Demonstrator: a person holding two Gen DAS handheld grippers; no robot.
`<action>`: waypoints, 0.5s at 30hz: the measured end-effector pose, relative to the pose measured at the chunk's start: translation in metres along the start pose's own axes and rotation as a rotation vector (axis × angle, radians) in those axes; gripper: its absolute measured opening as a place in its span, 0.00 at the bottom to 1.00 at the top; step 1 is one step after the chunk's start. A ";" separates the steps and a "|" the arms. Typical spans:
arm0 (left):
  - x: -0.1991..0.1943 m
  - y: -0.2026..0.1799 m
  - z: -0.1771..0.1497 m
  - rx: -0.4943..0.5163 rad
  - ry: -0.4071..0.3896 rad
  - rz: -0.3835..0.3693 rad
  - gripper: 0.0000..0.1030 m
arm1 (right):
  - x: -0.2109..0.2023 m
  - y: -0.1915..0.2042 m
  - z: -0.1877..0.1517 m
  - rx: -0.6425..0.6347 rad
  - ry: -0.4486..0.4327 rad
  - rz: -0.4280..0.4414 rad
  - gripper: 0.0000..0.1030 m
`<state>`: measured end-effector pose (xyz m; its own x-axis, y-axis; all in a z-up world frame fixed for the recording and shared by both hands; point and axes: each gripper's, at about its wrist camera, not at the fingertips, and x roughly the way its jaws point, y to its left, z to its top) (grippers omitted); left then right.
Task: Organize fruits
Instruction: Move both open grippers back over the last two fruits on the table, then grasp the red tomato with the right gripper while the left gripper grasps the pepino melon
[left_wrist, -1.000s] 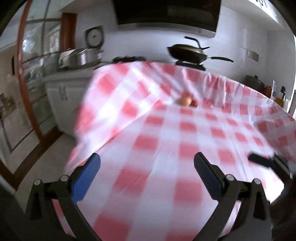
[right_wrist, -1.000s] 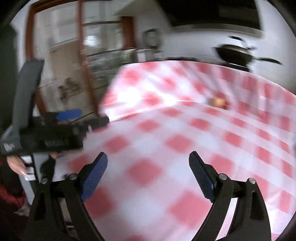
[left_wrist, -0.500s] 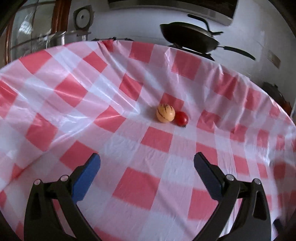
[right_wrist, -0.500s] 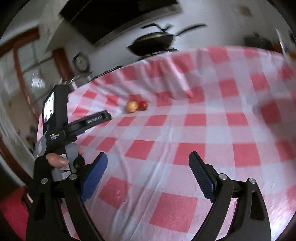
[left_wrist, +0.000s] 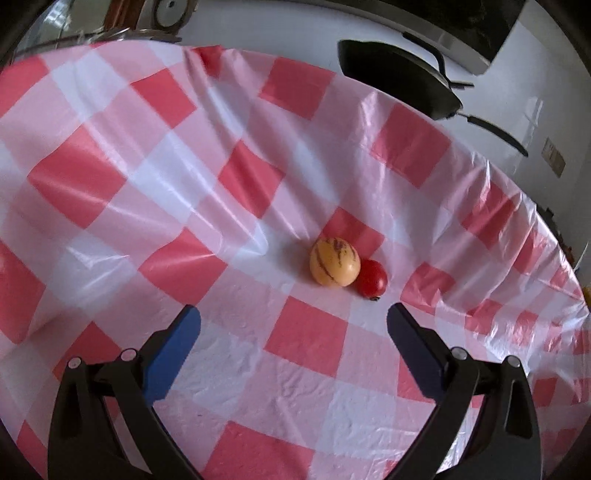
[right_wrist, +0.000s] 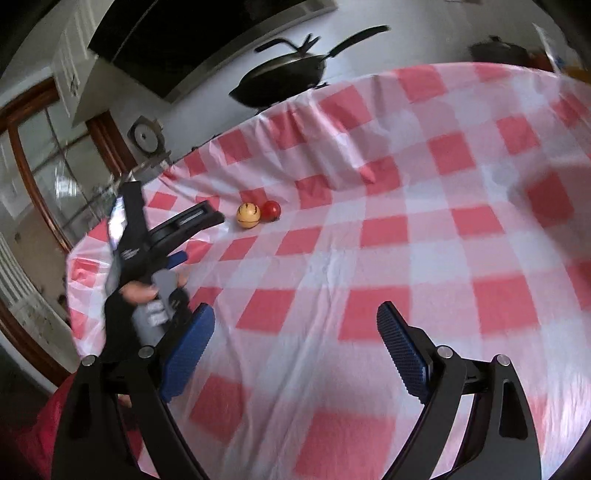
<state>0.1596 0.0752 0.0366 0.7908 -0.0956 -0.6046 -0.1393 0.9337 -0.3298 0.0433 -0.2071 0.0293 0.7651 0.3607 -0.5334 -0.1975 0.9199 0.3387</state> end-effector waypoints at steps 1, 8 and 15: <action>0.000 0.002 0.000 -0.007 0.000 -0.003 0.98 | 0.014 0.004 0.010 -0.024 0.012 -0.016 0.84; 0.002 0.016 0.001 -0.062 0.009 0.024 0.98 | 0.117 0.024 0.060 -0.156 0.104 -0.098 0.84; 0.004 0.038 0.006 -0.164 -0.012 0.116 0.98 | 0.194 0.038 0.087 -0.231 0.216 -0.093 0.67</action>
<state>0.1608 0.1125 0.0259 0.7709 0.0143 -0.6368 -0.3242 0.8694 -0.3729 0.2376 -0.1155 0.0062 0.6438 0.2752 -0.7140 -0.2856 0.9521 0.1094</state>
